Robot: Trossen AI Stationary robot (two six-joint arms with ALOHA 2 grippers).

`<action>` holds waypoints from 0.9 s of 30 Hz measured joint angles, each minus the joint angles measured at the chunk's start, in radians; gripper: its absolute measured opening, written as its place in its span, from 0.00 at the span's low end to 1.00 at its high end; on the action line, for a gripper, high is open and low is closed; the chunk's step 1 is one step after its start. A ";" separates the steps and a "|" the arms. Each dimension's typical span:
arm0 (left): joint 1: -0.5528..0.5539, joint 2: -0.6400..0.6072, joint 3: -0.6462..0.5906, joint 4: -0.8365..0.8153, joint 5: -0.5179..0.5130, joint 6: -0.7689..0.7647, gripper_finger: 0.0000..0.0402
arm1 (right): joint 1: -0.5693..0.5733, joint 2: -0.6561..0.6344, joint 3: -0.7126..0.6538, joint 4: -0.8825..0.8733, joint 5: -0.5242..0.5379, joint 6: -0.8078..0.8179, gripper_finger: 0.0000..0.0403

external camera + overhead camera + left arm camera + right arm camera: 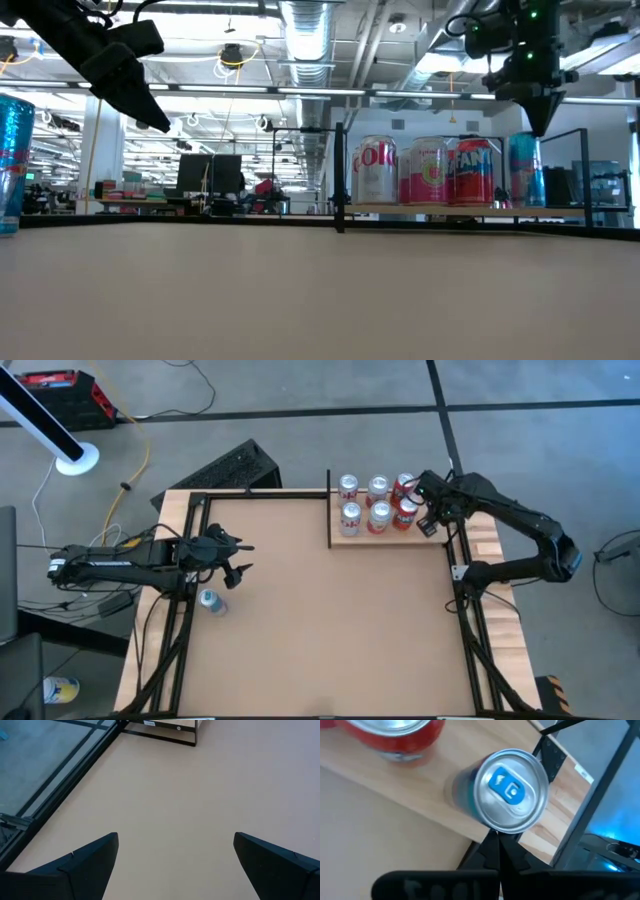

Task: Place canned beverage on shelf
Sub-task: Put the bottom blue soda can on the shelf

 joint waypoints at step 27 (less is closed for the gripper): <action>0.000 0.000 0.000 0.000 0.002 0.000 0.95 | 0.015 0.009 0.001 0.093 -0.026 -0.028 0.04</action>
